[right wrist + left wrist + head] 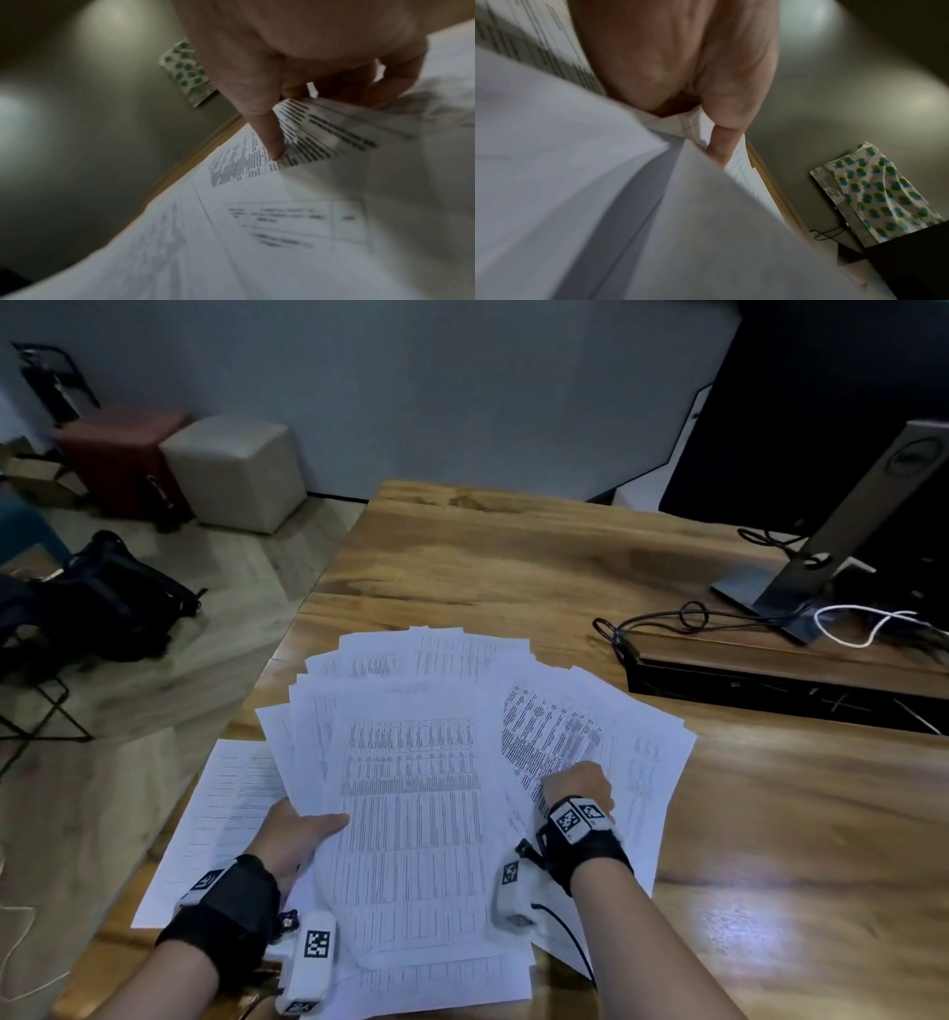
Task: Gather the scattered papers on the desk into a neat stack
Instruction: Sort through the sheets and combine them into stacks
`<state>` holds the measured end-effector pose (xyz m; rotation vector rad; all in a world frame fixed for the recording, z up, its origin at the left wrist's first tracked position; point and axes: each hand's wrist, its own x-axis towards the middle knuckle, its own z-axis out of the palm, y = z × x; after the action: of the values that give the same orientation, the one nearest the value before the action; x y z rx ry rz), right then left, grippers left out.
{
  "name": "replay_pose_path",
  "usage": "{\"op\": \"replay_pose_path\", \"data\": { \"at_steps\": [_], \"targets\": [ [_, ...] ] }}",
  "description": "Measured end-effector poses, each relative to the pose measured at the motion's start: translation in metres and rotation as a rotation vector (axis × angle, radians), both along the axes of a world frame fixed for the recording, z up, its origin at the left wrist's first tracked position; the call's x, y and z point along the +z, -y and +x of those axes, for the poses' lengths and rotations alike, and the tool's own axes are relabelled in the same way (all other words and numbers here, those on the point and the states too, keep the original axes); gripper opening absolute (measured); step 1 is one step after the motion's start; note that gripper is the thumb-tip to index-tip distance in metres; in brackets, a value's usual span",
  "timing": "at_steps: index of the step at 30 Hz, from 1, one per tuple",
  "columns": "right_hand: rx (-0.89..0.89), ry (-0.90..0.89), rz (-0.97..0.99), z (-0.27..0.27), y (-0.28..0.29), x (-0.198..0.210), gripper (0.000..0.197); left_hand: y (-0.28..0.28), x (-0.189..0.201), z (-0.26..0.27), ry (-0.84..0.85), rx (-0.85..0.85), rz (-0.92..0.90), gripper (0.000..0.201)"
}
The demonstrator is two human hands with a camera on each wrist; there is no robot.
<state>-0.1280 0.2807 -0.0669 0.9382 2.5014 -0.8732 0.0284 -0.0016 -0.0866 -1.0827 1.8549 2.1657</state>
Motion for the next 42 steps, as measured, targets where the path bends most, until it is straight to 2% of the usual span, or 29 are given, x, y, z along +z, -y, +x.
{"op": "replay_pose_path", "data": {
  "at_steps": [1, 3, 4, 5, 7, 8, 11, 14, 18, 20, 21, 24, 27, 29, 33, 39, 40, 42],
  "targets": [
    [-0.019, -0.027, -0.046, -0.001, -0.001, 0.000, 0.011, 0.000, 0.000, 0.000, 0.001, 0.001, 0.002, 0.040],
    [-0.018, -0.093, -0.053, -0.003, -0.006, -0.001, 0.033, 0.000, 0.000, -0.001, 0.003, 0.000, 0.006, 0.040],
    [-0.029, -0.111, -0.029, -0.003, -0.013, -0.001, 0.036, 0.001, 0.001, -0.002, 0.006, 0.000, 0.007, 0.039],
    [-0.030, -0.128, 0.000, -0.003, -0.019, 0.001, 0.032, 0.001, 0.001, -0.003, 0.011, 0.002, 0.008, 0.039],
    [-0.007, -0.123, 0.066, -0.003, -0.034, 0.005, 0.010, 0.001, 0.002, -0.004, 0.023, 0.003, 0.011, 0.038],
    [0.004, -0.090, 0.117, -0.003, -0.040, 0.004, 0.007, 0.001, 0.003, -0.004, 0.029, 0.002, 0.010, 0.037],
    [0.070, 0.002, 0.223, 0.001, -0.043, 0.006, 0.025, 0.002, 0.003, -0.004, 0.041, 0.001, 0.007, 0.039],
    [0.080, 0.021, 0.170, 0.000, -0.036, 0.007, 0.037, 0.001, 0.004, -0.004, 0.046, 0.004, 0.013, 0.040],
    [-0.077, -0.085, -0.029, -0.006, -0.040, 0.008, 0.053, 0.001, 0.005, -0.004, 0.055, 0.003, 0.009, 0.039],
    [-0.156, -0.138, -0.050, -0.009, -0.051, 0.011, 0.058, 0.001, 0.005, -0.004, 0.058, -0.004, 0.008, 0.038],
    [-0.188, -0.141, -0.042, -0.009, -0.058, 0.013, 0.054, 0.001, 0.005, -0.004, 0.060, -0.007, 0.009, 0.038],
    [-0.207, -0.088, -0.025, -0.009, -0.082, 0.001, 0.024, 0.002, 0.005, -0.005, 0.068, -0.011, 0.010, 0.039],
    [-0.161, -0.071, 0.093, -0.001, -0.090, -0.010, 0.019, 0.002, 0.005, -0.005, 0.070, -0.010, 0.015, 0.039],
    [-0.125, -0.061, 0.128, 0.003, -0.084, -0.002, 0.019, 0.002, 0.005, -0.005, 0.068, -0.008, 0.012, 0.040],
    [-0.126, -0.084, 0.078, -0.004, -0.076, 0.000, 0.035, 0.001, 0.006, -0.004, 0.067, -0.003, 0.024, 0.039],
    [-0.156, -0.039, 0.139, -0.001, -0.065, 0.005, 0.064, -0.001, 0.006, -0.003, 0.066, 0.004, 0.030, 0.040],
    [-0.167, -0.043, 0.127, -0.001, -0.064, 0.003, 0.065, -0.001, 0.007, -0.003, 0.062, 0.006, 0.033, 0.040],
    [-0.196, -0.069, 0.065, -0.001, -0.064, 0.001, 0.054, -0.003, 0.009, -0.003, 0.060, 0.014, 0.037, 0.040]
  ]
}}
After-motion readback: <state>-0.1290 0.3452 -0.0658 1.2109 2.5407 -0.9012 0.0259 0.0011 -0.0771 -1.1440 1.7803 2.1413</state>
